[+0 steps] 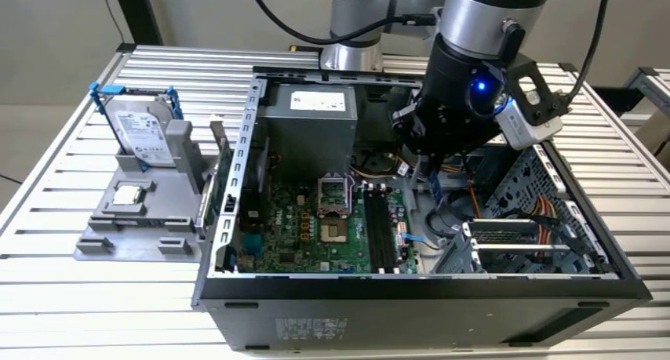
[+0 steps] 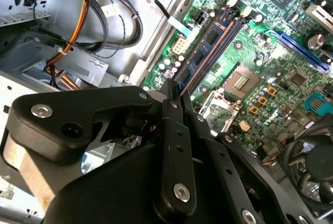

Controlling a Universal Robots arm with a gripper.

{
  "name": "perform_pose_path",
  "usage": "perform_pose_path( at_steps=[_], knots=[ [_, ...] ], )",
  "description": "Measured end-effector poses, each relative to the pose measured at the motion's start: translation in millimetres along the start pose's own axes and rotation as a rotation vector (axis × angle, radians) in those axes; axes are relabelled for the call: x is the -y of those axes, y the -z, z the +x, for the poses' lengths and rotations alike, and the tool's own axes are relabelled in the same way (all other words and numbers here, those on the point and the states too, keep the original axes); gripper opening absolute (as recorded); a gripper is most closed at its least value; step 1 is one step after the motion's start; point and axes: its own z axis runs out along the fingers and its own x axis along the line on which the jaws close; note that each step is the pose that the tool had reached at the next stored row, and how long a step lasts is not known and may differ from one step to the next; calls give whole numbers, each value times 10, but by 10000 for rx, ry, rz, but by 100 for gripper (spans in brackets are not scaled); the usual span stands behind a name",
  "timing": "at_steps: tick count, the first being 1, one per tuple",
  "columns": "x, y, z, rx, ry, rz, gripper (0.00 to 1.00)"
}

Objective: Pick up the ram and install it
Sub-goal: 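Insert the ram into the slot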

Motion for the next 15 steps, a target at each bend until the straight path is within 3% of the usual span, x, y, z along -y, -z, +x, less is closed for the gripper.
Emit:
perform_pose_path(
  at_steps=[15],
  knots=[
    [1,-39,18,12,-2,2,0]
  ],
)
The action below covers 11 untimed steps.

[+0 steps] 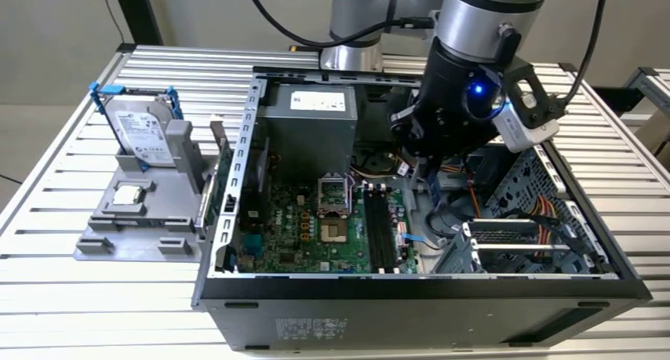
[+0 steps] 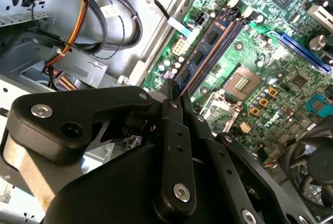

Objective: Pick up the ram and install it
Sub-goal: 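Insert the ram into the slot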

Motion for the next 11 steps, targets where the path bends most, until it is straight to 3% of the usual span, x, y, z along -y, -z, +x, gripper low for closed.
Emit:
perform_pose_path(
  at_steps=[5,11],
  knots=[
    [0,-24,6,-2,0,5,0],
    [-1,-108,11,-2,-56,18,0]
  ],
)
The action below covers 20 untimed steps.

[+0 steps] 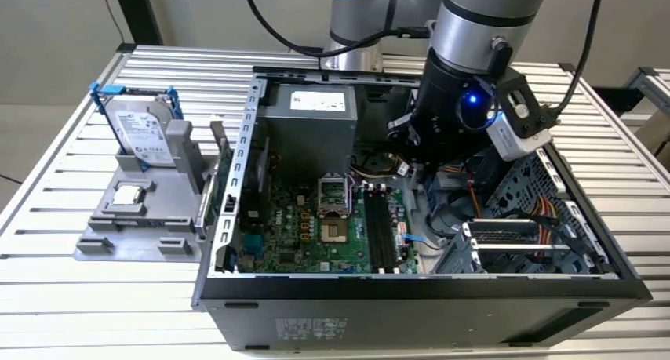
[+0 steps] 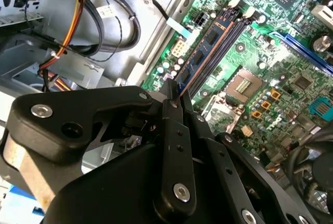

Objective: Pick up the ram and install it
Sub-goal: 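Insert the ram into the slot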

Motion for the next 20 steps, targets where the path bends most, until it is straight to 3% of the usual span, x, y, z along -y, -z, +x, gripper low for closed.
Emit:
perform_pose_path(
  at_steps=[20],
  knots=[
    [7,-251,27,-21,-202,10,0]
  ],
)
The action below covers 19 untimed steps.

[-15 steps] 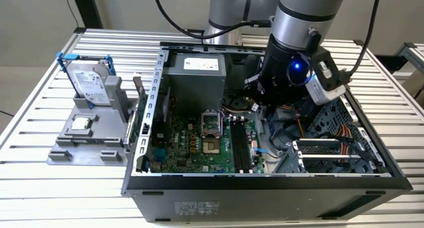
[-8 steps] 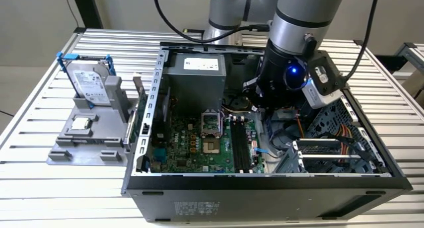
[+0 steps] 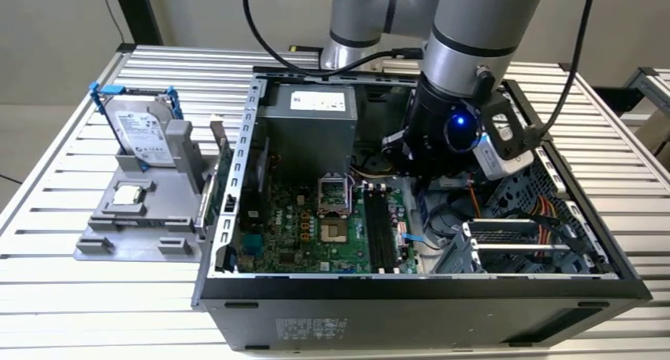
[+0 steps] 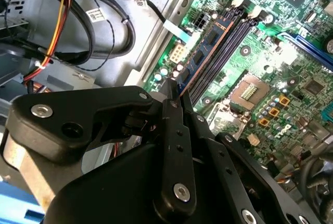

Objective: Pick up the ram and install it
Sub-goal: 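Insert the ram into the slot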

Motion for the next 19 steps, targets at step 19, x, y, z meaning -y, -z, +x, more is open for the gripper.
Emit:
perform_pose_path(
  at_steps=[19],
  knots=[
    [17,-104,4,-25,0,4,0]
  ],
)
